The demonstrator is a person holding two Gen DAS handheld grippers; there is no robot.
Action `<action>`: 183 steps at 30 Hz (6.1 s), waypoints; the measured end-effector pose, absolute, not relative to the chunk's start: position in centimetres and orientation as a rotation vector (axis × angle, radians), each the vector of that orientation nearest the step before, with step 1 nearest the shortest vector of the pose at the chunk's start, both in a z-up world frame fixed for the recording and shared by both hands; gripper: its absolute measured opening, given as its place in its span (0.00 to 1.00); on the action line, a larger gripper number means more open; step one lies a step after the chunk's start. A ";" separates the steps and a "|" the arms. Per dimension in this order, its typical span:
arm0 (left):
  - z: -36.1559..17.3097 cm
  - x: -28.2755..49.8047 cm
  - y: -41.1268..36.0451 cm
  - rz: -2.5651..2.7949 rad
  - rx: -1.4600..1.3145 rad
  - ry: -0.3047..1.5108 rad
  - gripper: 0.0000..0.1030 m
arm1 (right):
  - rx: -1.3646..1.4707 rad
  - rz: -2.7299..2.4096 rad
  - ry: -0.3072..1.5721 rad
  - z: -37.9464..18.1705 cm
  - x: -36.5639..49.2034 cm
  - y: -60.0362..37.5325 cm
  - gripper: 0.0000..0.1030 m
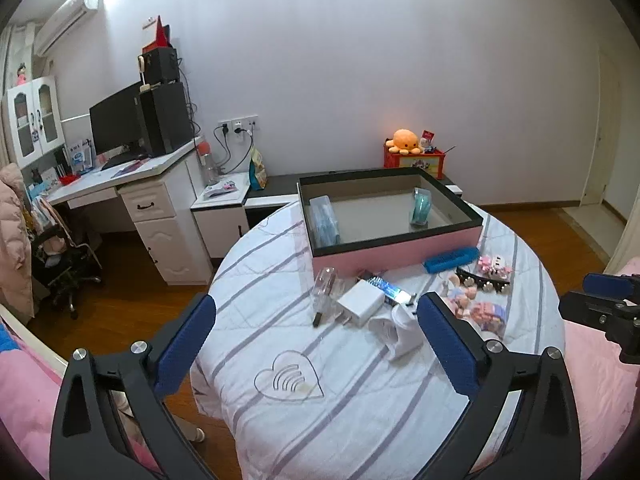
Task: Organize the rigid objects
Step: 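Withdraw both tools from the box toward the remaining items, then grasp the glass bottle with the left tool while the right tool grasps the pink block figure, then carry the glass bottle left and pink block figure right over the pink box, then lower both held items into the pink box and open both tools, then withdraw both tools from the box toward the remaining items, then grasp the white charger with the left tool while the right tool grasps the pig doll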
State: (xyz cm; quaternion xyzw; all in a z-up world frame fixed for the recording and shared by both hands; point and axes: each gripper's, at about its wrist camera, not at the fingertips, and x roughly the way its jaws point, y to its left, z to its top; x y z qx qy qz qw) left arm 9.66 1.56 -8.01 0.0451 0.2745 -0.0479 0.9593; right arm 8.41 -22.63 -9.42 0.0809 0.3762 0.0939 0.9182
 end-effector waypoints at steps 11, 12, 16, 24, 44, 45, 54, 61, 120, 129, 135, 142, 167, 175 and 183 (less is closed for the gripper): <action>-10.9 12.8 2.6 -0.054 0.100 0.646 1.00 | 0.105 0.167 0.840 -11.3 10.7 -22.1 0.78; -11.4 13.6 2.7 -0.051 0.099 0.665 1.00 | 0.101 0.162 0.859 -11.8 11.3 -22.1 0.78; -13.7 17.1 3.0 -0.052 0.085 0.747 1.00 | 0.071 0.155 0.946 -14.3 14.3 -22.4 0.78; -17.1 22.2 2.5 -0.060 0.102 0.848 1.00 | 0.120 0.201 1.056 -18.6 18.4 -23.3 0.59; -21.0 27.7 1.4 -0.245 0.057 0.913 0.30 | 0.123 0.217 1.069 -21.1 19.1 -23.4 0.46; -21.0 27.8 1.5 -0.247 0.042 0.919 0.30 | 0.120 0.218 1.072 -20.9 19.7 -23.6 0.46; -19.9 26.7 1.6 -0.185 0.076 0.893 0.30 | 0.145 0.237 1.067 -20.6 20.1 -23.6 0.46; -17.7 24.2 1.7 -0.165 0.085 0.845 0.30 | 0.196 0.241 1.015 -18.8 19.0 -24.3 0.46; -14.1 35.0 -6.4 -0.293 0.113 0.827 0.87 | 0.230 0.232 0.941 -15.7 33.8 -25.5 0.80; -10.2 29.3 -4.2 -0.285 0.075 0.694 0.87 | 0.163 0.205 0.800 -10.8 26.8 -24.7 0.80; -8.3 22.5 -2.8 -0.256 0.073 0.615 0.87 | 0.119 0.185 0.726 -8.2 19.9 -23.8 0.80; -6.9 14.7 -1.1 -0.212 0.091 0.542 0.92 | 0.087 0.159 0.689 -6.8 12.4 -22.5 0.80; -11.7 18.9 -0.6 -0.167 0.164 0.701 1.00 | 0.100 0.140 0.934 -13.4 16.1 -21.5 0.80; -17.1 24.6 -1.1 -0.213 0.197 0.881 1.00 | 0.164 0.162 1.107 -19.1 21.3 -20.9 0.80; -19.2 26.0 -1.4 -0.266 0.183 0.949 1.00 | 0.216 0.202 1.154 -21.3 22.9 -21.1 0.80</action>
